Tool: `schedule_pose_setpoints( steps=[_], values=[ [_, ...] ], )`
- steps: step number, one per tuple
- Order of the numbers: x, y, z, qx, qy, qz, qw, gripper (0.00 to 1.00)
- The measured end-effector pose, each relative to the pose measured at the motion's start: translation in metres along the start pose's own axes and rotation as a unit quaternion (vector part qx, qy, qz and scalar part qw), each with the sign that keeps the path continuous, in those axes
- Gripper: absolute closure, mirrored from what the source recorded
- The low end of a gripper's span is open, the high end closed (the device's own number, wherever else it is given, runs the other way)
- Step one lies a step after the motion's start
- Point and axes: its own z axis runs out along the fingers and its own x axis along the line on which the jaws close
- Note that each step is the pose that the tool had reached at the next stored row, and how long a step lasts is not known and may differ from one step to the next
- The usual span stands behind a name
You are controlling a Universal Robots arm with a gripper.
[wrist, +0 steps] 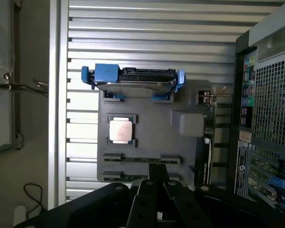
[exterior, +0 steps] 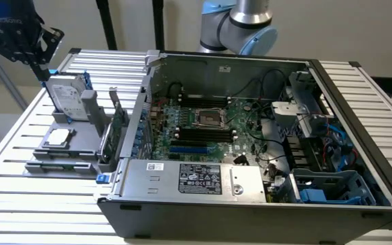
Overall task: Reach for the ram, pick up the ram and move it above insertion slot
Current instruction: 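Reach for the ram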
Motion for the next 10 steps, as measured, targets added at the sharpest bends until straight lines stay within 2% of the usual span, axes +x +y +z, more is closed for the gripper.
schedule_pose_setpoints(
  steps=[5, 10],
  values=[
    [0.000, -0.0191, 0.0030, 0.0000, 0.0000, 0.000, 1.0000, 0.89],
    [0.001, -0.0300, 0.0116, 0.0001, 0.0001, 0.000, 1.0000, 0.89]
  ],
)
